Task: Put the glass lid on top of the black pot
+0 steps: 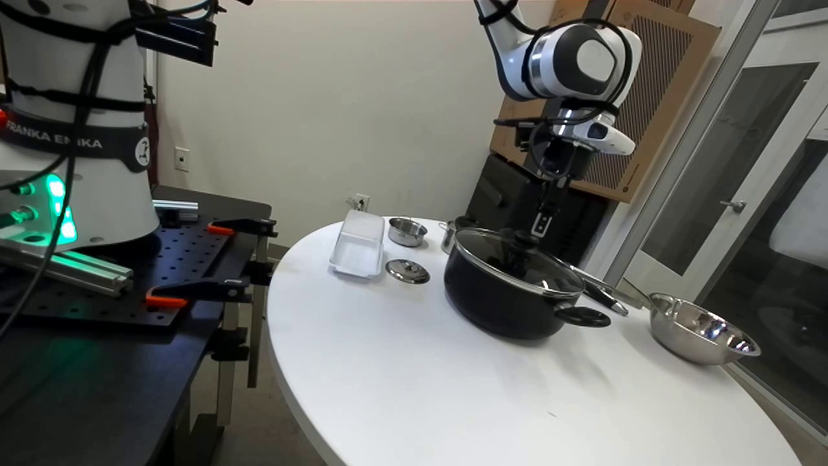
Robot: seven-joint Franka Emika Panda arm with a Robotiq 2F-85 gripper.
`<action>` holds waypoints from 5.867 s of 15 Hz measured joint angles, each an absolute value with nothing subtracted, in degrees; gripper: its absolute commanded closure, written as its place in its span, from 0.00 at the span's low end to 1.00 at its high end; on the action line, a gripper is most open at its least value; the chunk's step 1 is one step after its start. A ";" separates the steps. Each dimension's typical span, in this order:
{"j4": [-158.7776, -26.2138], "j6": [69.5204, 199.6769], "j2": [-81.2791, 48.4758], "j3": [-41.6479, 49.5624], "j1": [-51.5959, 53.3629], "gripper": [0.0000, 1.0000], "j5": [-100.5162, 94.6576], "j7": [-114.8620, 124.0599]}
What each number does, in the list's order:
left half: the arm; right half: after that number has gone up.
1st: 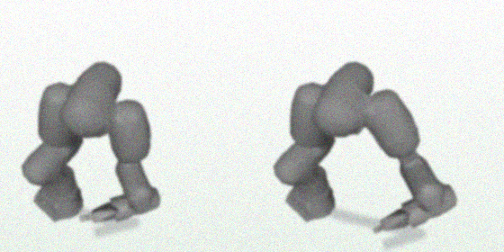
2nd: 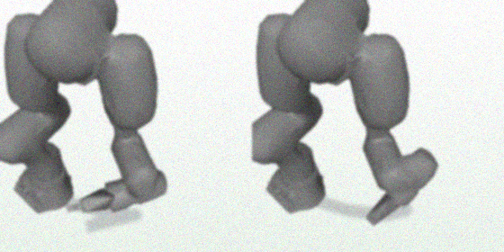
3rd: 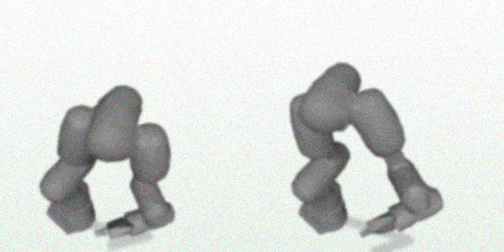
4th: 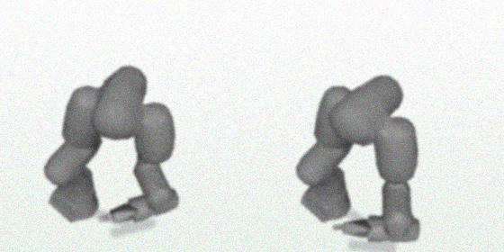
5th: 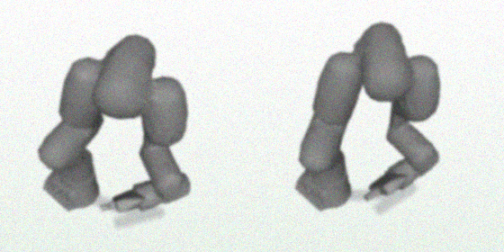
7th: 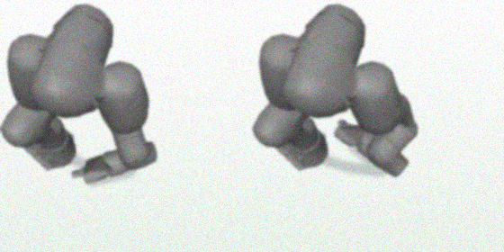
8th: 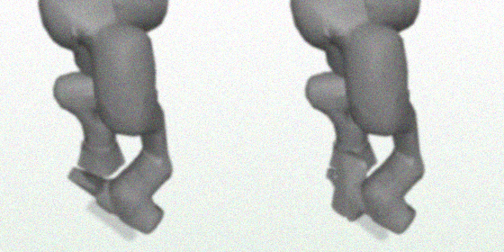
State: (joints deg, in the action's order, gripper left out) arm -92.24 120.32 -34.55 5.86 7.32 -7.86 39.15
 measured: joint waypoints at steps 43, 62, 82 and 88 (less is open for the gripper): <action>-95.53 134.20 -35.48 6.33 8.77 0.73 -8.05 41.56; -108.08 150.07 -30.13 9.90 11.87 0.73 -9.83 41.53; -122.02 154.61 -21.71 10.60 11.83 0.02 -10.22 40.91; -124.10 154.60 -19.33 10.29 11.23 0.00 -9.83 40.82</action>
